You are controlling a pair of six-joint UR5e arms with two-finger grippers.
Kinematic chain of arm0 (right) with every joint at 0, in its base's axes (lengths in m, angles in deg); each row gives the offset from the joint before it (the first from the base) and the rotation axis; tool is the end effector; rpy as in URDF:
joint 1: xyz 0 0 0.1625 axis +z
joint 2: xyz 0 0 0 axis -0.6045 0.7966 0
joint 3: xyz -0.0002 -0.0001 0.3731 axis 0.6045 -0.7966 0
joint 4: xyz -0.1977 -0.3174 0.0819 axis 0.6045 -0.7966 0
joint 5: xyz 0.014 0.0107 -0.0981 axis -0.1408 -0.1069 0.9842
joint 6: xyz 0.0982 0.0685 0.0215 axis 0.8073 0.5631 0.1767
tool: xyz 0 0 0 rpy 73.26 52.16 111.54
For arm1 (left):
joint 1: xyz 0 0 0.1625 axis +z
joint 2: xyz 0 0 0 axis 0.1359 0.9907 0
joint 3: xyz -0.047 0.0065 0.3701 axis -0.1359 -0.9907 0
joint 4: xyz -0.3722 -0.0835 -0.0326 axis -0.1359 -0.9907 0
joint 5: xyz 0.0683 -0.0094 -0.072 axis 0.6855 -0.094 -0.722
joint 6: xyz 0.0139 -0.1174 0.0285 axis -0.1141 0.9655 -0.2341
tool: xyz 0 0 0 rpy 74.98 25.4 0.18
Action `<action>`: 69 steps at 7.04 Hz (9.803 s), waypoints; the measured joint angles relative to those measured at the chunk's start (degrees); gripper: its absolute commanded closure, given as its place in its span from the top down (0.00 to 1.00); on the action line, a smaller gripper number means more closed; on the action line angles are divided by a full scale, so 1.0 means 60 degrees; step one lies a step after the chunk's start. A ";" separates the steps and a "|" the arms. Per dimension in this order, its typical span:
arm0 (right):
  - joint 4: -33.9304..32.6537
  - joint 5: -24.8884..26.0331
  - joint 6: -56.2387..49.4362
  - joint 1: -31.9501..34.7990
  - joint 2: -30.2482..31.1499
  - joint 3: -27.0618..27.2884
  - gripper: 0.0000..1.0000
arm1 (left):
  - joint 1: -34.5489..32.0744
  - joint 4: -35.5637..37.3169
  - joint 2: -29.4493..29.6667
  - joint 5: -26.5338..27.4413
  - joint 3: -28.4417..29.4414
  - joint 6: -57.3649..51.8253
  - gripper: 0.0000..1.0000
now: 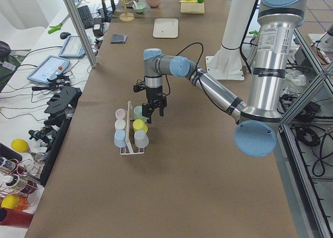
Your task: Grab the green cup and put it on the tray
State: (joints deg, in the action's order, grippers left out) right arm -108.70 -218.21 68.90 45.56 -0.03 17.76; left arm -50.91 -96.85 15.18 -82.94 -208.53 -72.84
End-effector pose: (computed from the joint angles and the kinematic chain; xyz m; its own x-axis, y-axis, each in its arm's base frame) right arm -0.0056 -0.4744 0.5821 0.7483 0.0628 0.6604 -0.0733 0.9972 -0.0118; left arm 0.1400 -0.4356 0.4147 0.7760 0.5953 -0.2084 -0.5800 0.8034 0.1352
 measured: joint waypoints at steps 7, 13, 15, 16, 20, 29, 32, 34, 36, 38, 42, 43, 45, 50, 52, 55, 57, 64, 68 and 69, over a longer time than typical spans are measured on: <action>0.1419 -0.0539 0.3071 -0.2052 -0.0028 -0.0398 0.99 | 0.2852 0.1746 0.2331 0.5407 0.1279 -0.1340 0.98; 0.4293 -0.1435 0.2727 -0.2615 -0.0275 -0.2813 0.62 | 0.4563 0.1949 0.1773 0.9219 0.1501 -0.4571 0.98; 0.4365 -0.1434 0.2717 -0.2735 -0.0245 -0.2814 0.21 | 0.5103 0.2163 0.1425 1.0089 0.1639 -0.5499 0.98; 0.4412 -0.1439 0.2711 -0.2753 -0.0197 -0.2814 0.00 | 0.5355 0.2153 0.1368 1.0466 0.1887 -0.5669 0.98; 0.4430 -0.1543 0.2701 -0.2761 -0.0158 -0.2515 0.00 | 0.5805 0.1203 0.1320 1.1118 0.2832 -0.5753 0.98; 0.3456 -0.2204 0.5836 -0.4538 -0.3206 -0.1047 0.00 | 0.5800 0.0002 0.1165 1.1702 0.4157 -0.5792 0.98; 0.2199 -0.0854 0.6763 -0.6283 -0.4738 -0.1074 0.00 | 0.5776 -0.0327 0.1164 1.1881 0.4421 -0.5793 0.97; 0.2034 -0.0068 0.7215 -0.7187 -0.5036 -0.1116 0.00 | 0.5782 -0.0464 0.1170 1.2015 0.4588 -0.5793 0.97; 0.2044 0.0102 0.7578 -0.7463 -0.5064 -0.1071 0.00 | 0.5761 -0.0667 0.1167 1.2035 0.4750 -0.5796 0.95; 0.2109 0.0118 0.7957 -0.7540 -0.5048 -0.1042 0.00 | 0.5732 -0.0785 0.1165 1.2037 0.4749 -0.5956 0.88; 0.2202 0.0262 0.8413 -0.7708 -0.5102 -0.1021 0.00 | 0.5728 -0.1143 0.1072 1.2037 0.4787 -0.6199 0.63; 0.2398 0.0393 0.8408 -0.7845 -0.5087 -0.1035 0.00 | 0.5729 -0.1144 0.1067 1.2037 0.4770 -0.6202 0.59; 0.2699 0.0526 0.8466 -0.8008 -0.5039 -0.1018 0.81 | 0.5729 -0.1138 0.0989 1.2037 0.4645 -0.6203 0.57; 0.2619 0.0446 0.8368 -0.6958 -0.4359 -0.0765 0.99 | 0.5716 -0.1109 0.0536 1.2041 0.3781 -0.6602 0.55; 0.2594 0.0281 0.6998 -0.5748 -0.2991 -0.0310 0.99 | 0.5704 -0.1090 0.0073 1.2050 0.2899 -0.6796 0.55; 0.1517 -0.0680 0.2564 -0.2872 -0.0657 0.0015 0.99 | 0.5578 -0.1090 -0.0170 1.2026 0.1354 -0.7727 0.55; -0.0376 -0.0695 -0.1264 -0.0919 -0.0031 -0.0017 1.00 | 0.5514 -0.1112 0.0196 1.1998 0.0839 -0.8087 0.55; -0.2043 0.0711 -0.4866 0.1331 0.0133 -0.0125 1.00 | 0.5298 -0.4613 0.1585 1.1485 0.0323 -0.8109 0.51; -0.2038 0.0556 -0.4720 0.1325 0.0192 -0.0156 1.00 | 0.5339 -0.9146 0.1656 1.0736 0.1625 -0.8122 0.43; -0.2031 0.0557 -0.4712 0.1327 0.0259 -0.0144 1.00 | 0.5343 -1.0473 0.1659 1.0036 0.1882 -0.8032 0.43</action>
State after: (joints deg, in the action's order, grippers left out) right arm -120.89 -214.87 40.63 53.53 1.52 16.89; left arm -18.85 -159.69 25.13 -22.73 -197.24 -121.04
